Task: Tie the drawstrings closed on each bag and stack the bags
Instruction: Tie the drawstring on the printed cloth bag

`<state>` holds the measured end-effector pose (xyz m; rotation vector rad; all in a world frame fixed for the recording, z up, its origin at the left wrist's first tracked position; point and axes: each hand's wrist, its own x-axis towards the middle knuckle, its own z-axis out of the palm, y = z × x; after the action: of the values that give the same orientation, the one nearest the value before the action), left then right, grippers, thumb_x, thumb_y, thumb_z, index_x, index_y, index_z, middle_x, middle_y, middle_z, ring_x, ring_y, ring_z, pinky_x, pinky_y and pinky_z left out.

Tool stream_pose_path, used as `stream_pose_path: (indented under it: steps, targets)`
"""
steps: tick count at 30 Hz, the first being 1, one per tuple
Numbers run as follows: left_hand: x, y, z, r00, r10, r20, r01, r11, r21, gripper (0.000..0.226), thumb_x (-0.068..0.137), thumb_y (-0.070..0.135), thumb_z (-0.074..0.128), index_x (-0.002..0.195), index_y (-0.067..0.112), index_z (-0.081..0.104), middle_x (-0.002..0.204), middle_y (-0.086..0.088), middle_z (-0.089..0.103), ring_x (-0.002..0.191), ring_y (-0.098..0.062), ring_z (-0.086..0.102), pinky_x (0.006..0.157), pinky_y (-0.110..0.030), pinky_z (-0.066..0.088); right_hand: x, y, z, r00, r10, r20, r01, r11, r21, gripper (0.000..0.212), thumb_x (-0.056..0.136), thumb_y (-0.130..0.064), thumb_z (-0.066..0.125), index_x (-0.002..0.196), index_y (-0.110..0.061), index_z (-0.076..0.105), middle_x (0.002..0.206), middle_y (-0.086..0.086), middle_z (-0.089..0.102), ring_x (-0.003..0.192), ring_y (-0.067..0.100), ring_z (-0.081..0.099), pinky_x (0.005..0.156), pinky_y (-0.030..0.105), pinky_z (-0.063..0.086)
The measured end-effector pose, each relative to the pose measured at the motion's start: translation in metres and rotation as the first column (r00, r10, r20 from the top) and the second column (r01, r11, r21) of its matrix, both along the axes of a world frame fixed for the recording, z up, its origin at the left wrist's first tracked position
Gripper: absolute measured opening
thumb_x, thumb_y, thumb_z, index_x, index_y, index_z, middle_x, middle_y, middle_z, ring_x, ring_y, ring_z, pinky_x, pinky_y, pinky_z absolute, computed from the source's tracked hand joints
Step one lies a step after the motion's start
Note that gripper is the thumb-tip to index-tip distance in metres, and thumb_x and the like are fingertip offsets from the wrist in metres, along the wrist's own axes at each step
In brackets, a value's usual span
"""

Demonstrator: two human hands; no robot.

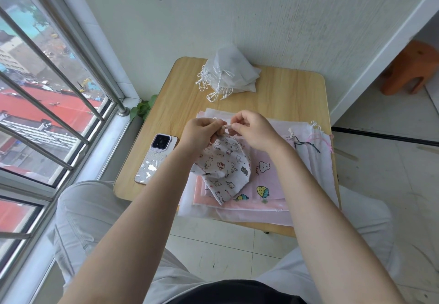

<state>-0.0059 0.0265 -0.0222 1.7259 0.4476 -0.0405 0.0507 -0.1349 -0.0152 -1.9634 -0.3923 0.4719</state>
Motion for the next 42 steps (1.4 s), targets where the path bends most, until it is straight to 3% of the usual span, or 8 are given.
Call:
stream_pose_path:
  steps: [3, 8, 12, 17, 20, 26, 34, 42]
  targets:
    - [0.002, 0.000, 0.000, 1.000, 0.012, 0.000, -0.012, 0.999, 0.052, 0.029, 0.095, 0.026, 0.063, 0.082, 0.002, 0.073, 0.066, -0.013, 0.062, 0.045, -0.008, 0.042, 0.046, -0.015, 0.035, -0.001, -0.004, 0.000, 0.991, -0.039, -0.129, 0.056, 0.989, 0.134, 0.010, 0.096, -0.007, 0.054, 0.093, -0.015, 0.058, 0.095, 0.009, 0.071, 0.086, 0.013, 0.071, 0.082, 0.029, 0.055]
    - [0.003, -0.006, 0.004, 0.997, 0.009, 0.072, -0.010, 1.000, 0.014, 0.011, 0.090, 0.013, 0.069, 0.089, 0.003, 0.064, 0.067, -0.005, 0.066, 0.044, -0.004, 0.049, 0.048, -0.016, 0.040, -0.004, -0.001, 0.005, 0.993, -0.024, -0.117, 0.045, 0.982, 0.183, 0.021, 0.082, -0.010, 0.073, 0.091, -0.018, 0.057, 0.101, 0.009, 0.073, 0.097, 0.021, 0.071, 0.090, 0.036, 0.056]
    - [0.002, -0.007, 0.000, 0.993, 0.053, 0.102, -0.057, 0.998, 0.035, 0.019, 0.081, 0.014, 0.079, 0.084, 0.005, 0.063, 0.069, -0.007, 0.070, 0.055, -0.011, 0.061, 0.058, -0.023, 0.051, -0.004, 0.004, 0.005, 0.998, -0.031, 0.052, 0.031, 1.000, 0.001, 0.027, 0.075, -0.008, 0.079, 0.076, -0.021, 0.056, 0.081, 0.009, 0.073, 0.084, 0.024, 0.072, 0.084, 0.045, 0.057]
    - [0.003, -0.002, 0.003, 0.998, 0.054, 0.036, -0.056, 0.997, 0.045, 0.027, 0.075, 0.028, 0.084, 0.080, 0.004, 0.075, 0.070, -0.008, 0.072, 0.060, -0.012, 0.061, 0.058, -0.022, 0.047, -0.005, 0.006, 0.008, 0.982, -0.049, 0.182, 0.066, 0.994, -0.091, 0.022, 0.073, -0.009, 0.080, 0.074, -0.018, 0.060, 0.066, -0.001, 0.071, 0.072, 0.017, 0.070, 0.074, 0.037, 0.058]
    - [0.002, -0.001, 0.008, 1.000, -0.021, -0.021, 0.023, 0.996, 0.090, 0.017, 0.076, 0.024, 0.083, 0.087, 0.012, 0.079, 0.079, -0.004, 0.075, 0.063, -0.004, 0.060, 0.065, -0.022, 0.048, -0.006, 0.006, 0.007, 0.968, -0.058, 0.246, 0.091, 0.988, -0.124, 0.017, 0.077, -0.010, 0.078, 0.074, -0.019, 0.063, 0.065, -0.003, 0.069, 0.067, 0.015, 0.067, 0.069, 0.031, 0.055]
    - [0.004, -0.004, 0.007, 0.989, -0.084, -0.122, 0.124, 0.922, 0.366, 0.014, 0.080, 0.034, 0.079, 0.082, 0.021, 0.077, 0.055, 0.011, 0.056, 0.035, 0.001, 0.042, 0.038, -0.011, 0.030, -0.008, 0.009, 0.005, 0.968, -0.053, 0.244, 0.097, 0.981, -0.169, 0.009, 0.080, -0.015, 0.078, 0.083, -0.019, 0.071, 0.076, -0.003, 0.071, 0.072, 0.013, 0.069, 0.074, 0.033, 0.058]
    - [0.005, -0.011, -0.001, 0.985, -0.161, -0.056, 0.163, 0.794, 0.585, 0.013, 0.087, 0.025, 0.065, 0.086, 0.014, 0.070, 0.069, 0.014, 0.056, 0.073, -0.011, 0.053, 0.055, -0.018, 0.034, -0.011, 0.010, 0.017, 0.924, 0.228, 0.306, -0.065, 0.884, -0.463, 0.022, 0.093, -0.011, 0.054, 0.104, -0.013, 0.073, 0.105, 0.005, 0.070, 0.095, 0.020, 0.063, 0.082, 0.034, 0.053]
    - [0.001, -0.013, 0.002, 0.980, -0.185, -0.078, 0.189, 0.720, 0.667, 0.015, 0.080, 0.025, 0.069, 0.092, 0.016, 0.069, 0.077, 0.008, 0.058, 0.077, -0.013, 0.054, 0.061, -0.025, 0.044, -0.007, 0.002, 0.004, 0.980, 0.164, 0.113, -0.118, 0.934, -0.339, 0.010, 0.097, -0.022, 0.056, 0.095, -0.021, 0.065, 0.082, -0.013, 0.057, 0.078, 0.008, 0.054, 0.068, 0.022, 0.040]
